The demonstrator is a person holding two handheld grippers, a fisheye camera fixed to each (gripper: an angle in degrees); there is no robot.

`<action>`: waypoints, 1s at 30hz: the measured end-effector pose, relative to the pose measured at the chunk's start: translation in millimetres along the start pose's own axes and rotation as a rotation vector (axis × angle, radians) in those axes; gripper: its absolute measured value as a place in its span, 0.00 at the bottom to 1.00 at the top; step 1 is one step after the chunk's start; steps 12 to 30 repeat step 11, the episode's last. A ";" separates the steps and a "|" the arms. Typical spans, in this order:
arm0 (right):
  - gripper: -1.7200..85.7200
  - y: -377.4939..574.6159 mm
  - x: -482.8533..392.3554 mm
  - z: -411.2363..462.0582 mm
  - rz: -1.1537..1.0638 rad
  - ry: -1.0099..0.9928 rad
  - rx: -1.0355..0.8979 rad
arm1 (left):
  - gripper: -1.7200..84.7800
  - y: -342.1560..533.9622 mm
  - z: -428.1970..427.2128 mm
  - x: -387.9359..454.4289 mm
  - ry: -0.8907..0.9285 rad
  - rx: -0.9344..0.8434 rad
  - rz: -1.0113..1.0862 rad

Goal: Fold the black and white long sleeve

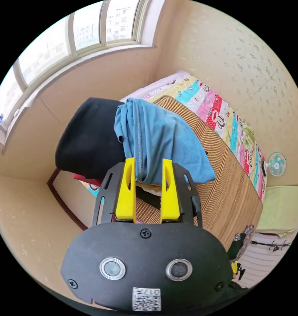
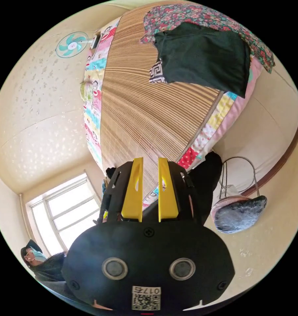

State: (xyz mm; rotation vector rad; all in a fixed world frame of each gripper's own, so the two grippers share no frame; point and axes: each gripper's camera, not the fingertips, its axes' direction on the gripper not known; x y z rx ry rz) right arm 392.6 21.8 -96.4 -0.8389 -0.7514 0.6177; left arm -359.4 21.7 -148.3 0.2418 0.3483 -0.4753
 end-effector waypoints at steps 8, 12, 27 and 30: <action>0.12 79.5 -91.2 99.0 -0.447 -0.171 -0.252 | 0.07 51.6 -13.4 41.0 0.356 0.009 0.116; 0.16 118.4 -141.4 143.6 -0.647 -0.186 -0.372 | 0.07 92.0 -104.2 82.9 0.569 0.132 0.340; 0.16 118.4 -141.4 143.6 -0.647 -0.186 -0.372 | 0.07 92.0 -104.2 82.9 0.569 0.132 0.340; 0.16 118.4 -141.4 143.6 -0.647 -0.186 -0.372 | 0.07 92.0 -104.2 82.9 0.569 0.132 0.340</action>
